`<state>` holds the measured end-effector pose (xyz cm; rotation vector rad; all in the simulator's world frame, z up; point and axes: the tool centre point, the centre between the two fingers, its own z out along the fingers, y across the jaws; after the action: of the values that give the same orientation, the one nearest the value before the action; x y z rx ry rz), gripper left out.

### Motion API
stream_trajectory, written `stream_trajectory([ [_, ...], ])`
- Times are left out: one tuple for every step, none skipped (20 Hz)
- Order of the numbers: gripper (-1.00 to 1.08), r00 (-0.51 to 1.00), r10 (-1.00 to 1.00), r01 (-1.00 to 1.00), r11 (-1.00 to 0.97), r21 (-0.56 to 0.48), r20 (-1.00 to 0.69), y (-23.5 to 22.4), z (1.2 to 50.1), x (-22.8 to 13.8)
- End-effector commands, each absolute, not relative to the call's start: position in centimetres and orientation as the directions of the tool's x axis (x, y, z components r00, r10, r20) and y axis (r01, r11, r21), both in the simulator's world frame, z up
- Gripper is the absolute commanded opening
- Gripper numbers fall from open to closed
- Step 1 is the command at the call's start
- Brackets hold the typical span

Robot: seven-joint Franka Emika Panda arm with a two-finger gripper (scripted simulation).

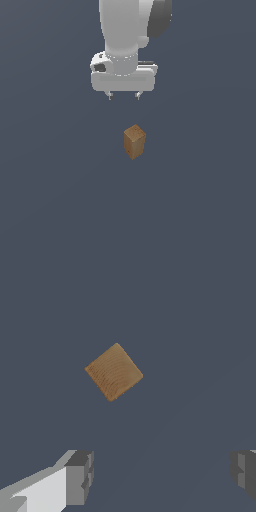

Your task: Pick up the object and move it to a goal position.

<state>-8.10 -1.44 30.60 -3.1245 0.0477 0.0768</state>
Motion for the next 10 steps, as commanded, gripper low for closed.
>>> stream_trajectory([
  [1.0,0.998,-0.03,-0.031,-0.999,-0.015,-0.049,-1.4,30.6,-8.1],
  [1.0,0.998,-0.03,-0.031,-0.999,-0.015,-0.049,-1.5,30.6,-8.1],
  [1.0,0.998,-0.03,-0.031,-0.999,-0.014,-0.05,-1.6,30.6,-8.1],
  [1.0,0.998,-0.03,-0.031,-0.999,-0.014,-0.052,-1.8,30.6,-8.0],
  [1.0,0.998,-0.031,-0.032,-0.999,-0.013,-0.053,-2.1,30.7,-8.0],
  [1.0,0.998,-0.032,-0.033,-0.999,-0.012,-0.056,-2.5,30.7,-8.0],
  [1.0,0.998,-0.034,-0.034,-0.999,-0.011,-0.057,-2.8,30.8,-7.9],
  [1.0,0.998,-0.036,-0.037,-0.999,-0.01,-0.059,-3.1,30.8,-7.9],
  [1.0,0.997,-0.038,-0.039,-0.999,-0.01,-0.06,-3.3,30.9,-7.9],
  [1.0,0.997,-0.041,-0.041,-0.999,-0.009,-0.061,-3.4,30.9,-8.0],
])
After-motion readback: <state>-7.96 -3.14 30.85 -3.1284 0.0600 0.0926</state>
